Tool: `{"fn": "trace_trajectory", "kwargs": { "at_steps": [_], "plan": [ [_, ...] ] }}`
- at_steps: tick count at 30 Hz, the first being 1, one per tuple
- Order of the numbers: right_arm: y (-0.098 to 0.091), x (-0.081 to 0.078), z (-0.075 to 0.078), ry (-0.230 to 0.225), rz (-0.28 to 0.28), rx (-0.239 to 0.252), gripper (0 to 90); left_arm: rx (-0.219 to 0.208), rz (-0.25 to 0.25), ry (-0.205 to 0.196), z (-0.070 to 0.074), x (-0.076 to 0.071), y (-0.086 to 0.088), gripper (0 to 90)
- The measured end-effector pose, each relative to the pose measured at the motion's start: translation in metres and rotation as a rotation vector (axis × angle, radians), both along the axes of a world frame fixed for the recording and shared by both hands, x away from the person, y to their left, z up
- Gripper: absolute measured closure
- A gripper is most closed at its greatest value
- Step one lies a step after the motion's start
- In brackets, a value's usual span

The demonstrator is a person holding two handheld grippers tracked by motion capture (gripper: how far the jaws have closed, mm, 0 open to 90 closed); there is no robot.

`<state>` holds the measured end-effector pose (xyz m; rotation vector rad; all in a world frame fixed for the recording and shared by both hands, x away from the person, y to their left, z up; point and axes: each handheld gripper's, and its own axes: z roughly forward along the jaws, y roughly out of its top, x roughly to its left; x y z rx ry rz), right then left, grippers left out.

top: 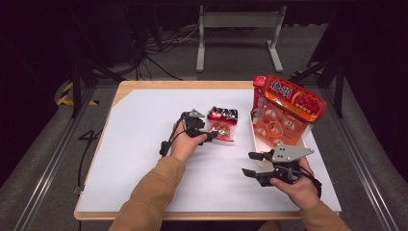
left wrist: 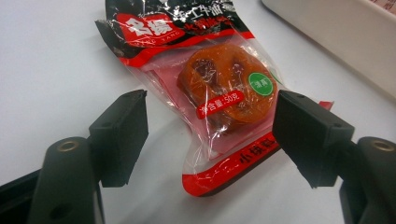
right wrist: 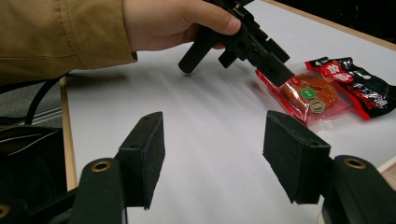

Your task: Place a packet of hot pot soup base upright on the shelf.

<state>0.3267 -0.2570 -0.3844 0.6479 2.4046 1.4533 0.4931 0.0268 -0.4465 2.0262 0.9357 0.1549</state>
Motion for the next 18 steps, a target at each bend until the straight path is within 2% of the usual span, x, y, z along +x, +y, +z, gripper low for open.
{"fn": "trace_trajectory", "kwargs": {
  "at_steps": [4, 5, 7, 8, 9, 10, 13, 14, 15, 16, 18],
  "plan": [
    [-0.0005, -0.0004, 0.0001, -0.001, 0.000, 0.002, 39.1, 0.016, 0.011, 0.015, -0.0042, 0.0027, 0.0004, 32.9],
    [-0.0007, -0.0004, 0.0002, -0.004, -0.001, 0.001, 39.1, 0.003, 0.008, 0.033, -0.0061, 0.0035, 0.0000, 34.3],
    [-0.0008, -0.0003, 0.0003, -0.005, -0.001, 0.000, 39.1, 0.006, 0.002, 0.036, -0.0056, 0.0034, 0.0002, 35.1],
    [-0.0010, -0.0002, 0.0002, -0.005, -0.002, 0.000, 39.1, -0.005, -0.004, 0.041, -0.0058, 0.0033, -0.0002, 38.5],
    [-0.0008, 0.0002, -0.0004, -0.004, -0.003, -0.001, 39.1, -0.003, -0.018, 0.049, -0.0056, 0.0028, -0.0004, 46.5],
    [-0.0006, 0.0004, -0.0007, -0.003, -0.003, -0.003, 39.1, 0.013, -0.023, 0.036, -0.0057, 0.0010, -0.0025, 48.1],
    [0.0002, 0.0006, -0.0013, -0.003, -0.003, -0.004, 39.1, 0.033, -0.033, 0.028, -0.0050, -0.0002, -0.0036, 62.5],
    [0.0005, 0.0007, -0.0015, -0.002, -0.001, -0.005, 39.0, 0.043, -0.034, 0.030, -0.0044, -0.0010, -0.0036, 62.5],
    [0.0009, 0.0008, -0.0017, -0.003, -0.002, -0.006, 39.0, 0.047, -0.038, 0.033, -0.0041, -0.0013, -0.0029, 72.1],
    [0.0009, 0.0008, -0.0017, -0.003, -0.002, -0.006, 39.0, 0.047, -0.041, 0.036, -0.0043, -0.0015, -0.0022, 72.1],
    [0.0010, 0.0007, -0.0016, -0.003, -0.002, -0.006, 39.1, 0.054, -0.043, 0.028, -0.0047, -0.0021, -0.0009, 79.0]
  ]
}}
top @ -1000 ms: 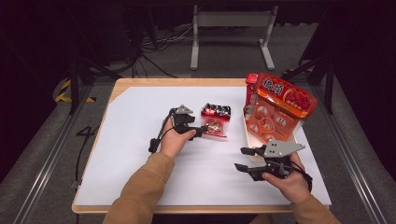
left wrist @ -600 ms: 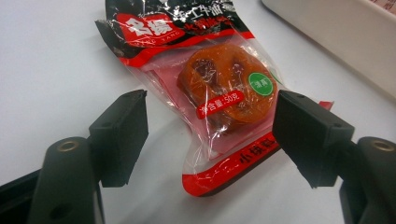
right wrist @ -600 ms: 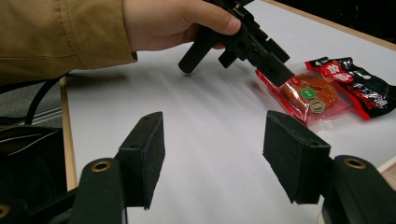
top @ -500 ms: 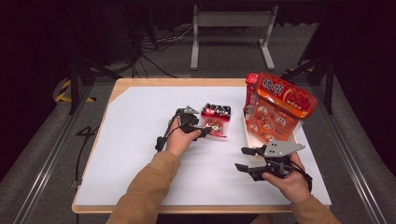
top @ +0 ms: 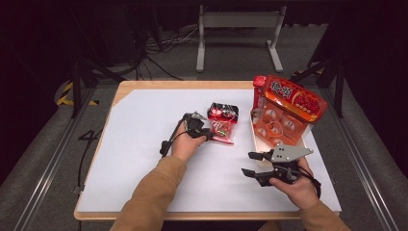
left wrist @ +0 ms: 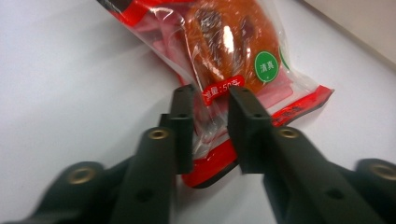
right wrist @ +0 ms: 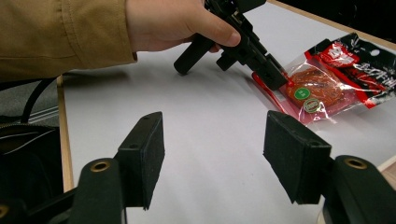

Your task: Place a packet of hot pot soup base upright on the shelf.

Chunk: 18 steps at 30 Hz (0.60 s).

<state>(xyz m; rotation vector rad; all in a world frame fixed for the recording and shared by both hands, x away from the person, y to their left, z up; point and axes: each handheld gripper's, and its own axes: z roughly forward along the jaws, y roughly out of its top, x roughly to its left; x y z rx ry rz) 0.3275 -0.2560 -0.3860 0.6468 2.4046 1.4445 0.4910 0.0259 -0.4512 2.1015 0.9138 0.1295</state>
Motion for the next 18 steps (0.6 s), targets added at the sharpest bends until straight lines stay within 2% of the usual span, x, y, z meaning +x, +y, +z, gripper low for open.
{"fn": "trace_trajectory", "kwargs": {
  "at_steps": [8, 11, 15, 18],
  "plan": [
    [-0.001, 0.000, 0.001, -0.003, -0.005, 0.003, 39.2, 0.027, 0.008, -0.048, 0.001, -0.006, -0.003, 86.8],
    [-0.003, 0.000, 0.001, -0.003, -0.010, 0.007, 39.4, 0.004, 0.016, -0.057, 0.003, -0.009, -0.002, 88.7],
    [-0.005, 0.002, 0.002, 0.006, -0.027, 0.009, 42.0, 0.002, -0.005, -0.089, 0.011, -0.014, 0.001, 90.0],
    [-0.005, 0.002, 0.002, 0.011, -0.033, 0.009, 43.9, 0.018, -0.023, -0.121, 0.019, -0.021, 0.003, 90.0]
  ]
}}
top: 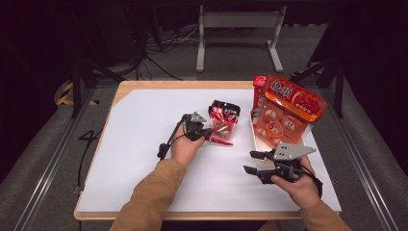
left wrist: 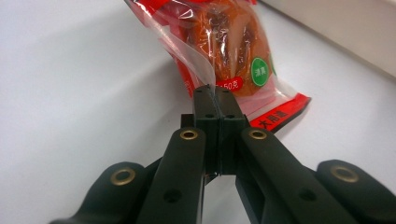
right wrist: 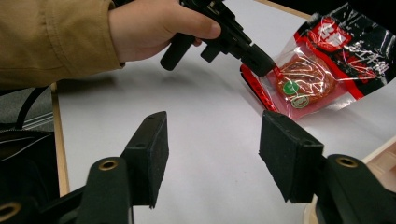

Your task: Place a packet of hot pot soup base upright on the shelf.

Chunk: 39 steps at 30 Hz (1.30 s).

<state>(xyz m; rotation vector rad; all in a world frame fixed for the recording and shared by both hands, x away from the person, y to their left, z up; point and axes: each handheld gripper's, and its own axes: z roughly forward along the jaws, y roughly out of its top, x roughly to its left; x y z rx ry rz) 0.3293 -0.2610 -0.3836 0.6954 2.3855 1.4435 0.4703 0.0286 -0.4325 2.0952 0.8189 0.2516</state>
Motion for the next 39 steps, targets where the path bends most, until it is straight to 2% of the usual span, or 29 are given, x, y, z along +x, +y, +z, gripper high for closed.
{"fn": "trace_trajectory", "kwargs": {
  "at_steps": [6, 14, 16, 17, 24, 28, 31, 33, 36, 39],
  "plan": [
    [0.000, 0.000, 0.002, 0.001, -0.012, 0.004, 44.4, 0.020, -0.034, -0.054, 0.011, -0.016, 0.004, 90.0],
    [-0.003, 0.004, 0.006, 0.007, -0.047, 0.016, 44.8, -0.046, -0.079, -0.115, 0.030, -0.044, 0.020, 90.0],
    [-0.003, 0.004, 0.007, 0.010, -0.052, 0.023, 44.7, -0.052, -0.084, -0.122, 0.032, -0.047, 0.022, 90.0],
    [-0.003, 0.005, 0.008, 0.009, -0.056, 0.026, 44.6, -0.066, -0.090, -0.140, 0.036, -0.054, 0.025, 90.0],
    [-0.005, 0.009, 0.016, 0.015, -0.077, 0.069, 42.1, -0.116, -0.129, -0.191, 0.050, -0.080, 0.036, 90.0],
    [-0.003, 0.011, 0.021, 0.010, -0.079, 0.082, 40.9, -0.134, -0.149, -0.198, 0.052, -0.092, 0.037, 90.0],
    [-0.001, 0.014, 0.025, 0.012, -0.085, 0.095, 39.0, -0.133, -0.162, -0.186, 0.052, -0.097, 0.038, 90.0],
    [0.000, 0.016, 0.027, 0.025, -0.112, 0.096, 38.3, -0.135, -0.166, -0.182, 0.051, -0.100, 0.037, 90.0],
    [0.000, 0.021, 0.028, 0.065, -0.120, 0.113, 36.2, -0.140, -0.168, -0.185, 0.051, -0.103, 0.039, 90.0],
    [0.001, 0.024, 0.029, 0.077, -0.124, 0.140, 32.8, -0.151, -0.170, -0.197, 0.054, -0.107, 0.040, 90.0]
  ]
}}
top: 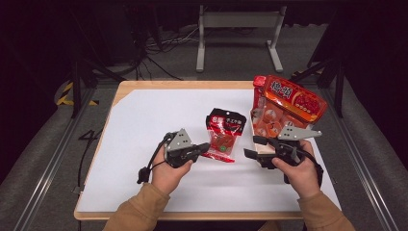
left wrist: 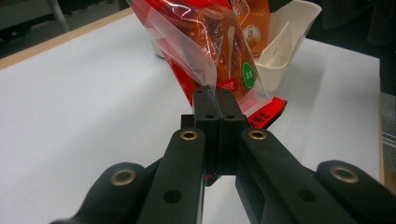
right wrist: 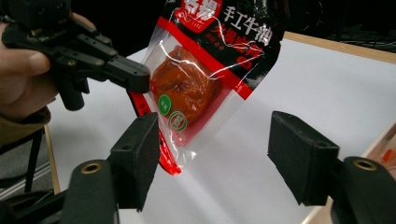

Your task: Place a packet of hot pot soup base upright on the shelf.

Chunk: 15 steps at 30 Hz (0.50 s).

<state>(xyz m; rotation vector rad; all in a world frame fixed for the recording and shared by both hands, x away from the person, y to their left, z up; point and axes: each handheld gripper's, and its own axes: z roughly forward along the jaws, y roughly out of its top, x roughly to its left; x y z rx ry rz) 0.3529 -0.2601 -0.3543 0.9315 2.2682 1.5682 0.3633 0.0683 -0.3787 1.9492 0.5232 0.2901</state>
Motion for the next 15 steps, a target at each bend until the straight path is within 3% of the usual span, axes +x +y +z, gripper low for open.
{"fn": "trace_trajectory", "kwargs": {
  "at_steps": [9, 15],
  "plan": [
    [0.008, 0.011, 0.008, 0.030, 0.020, 0.079, 29.7, -0.035, -0.041, -0.029, 0.006, -0.013, -0.004, 90.0],
    [0.018, 0.017, 0.009, 0.040, 0.057, 0.095, 28.7, -0.053, -0.066, -0.039, 0.007, -0.016, -0.006, 90.0]
  ]
}}
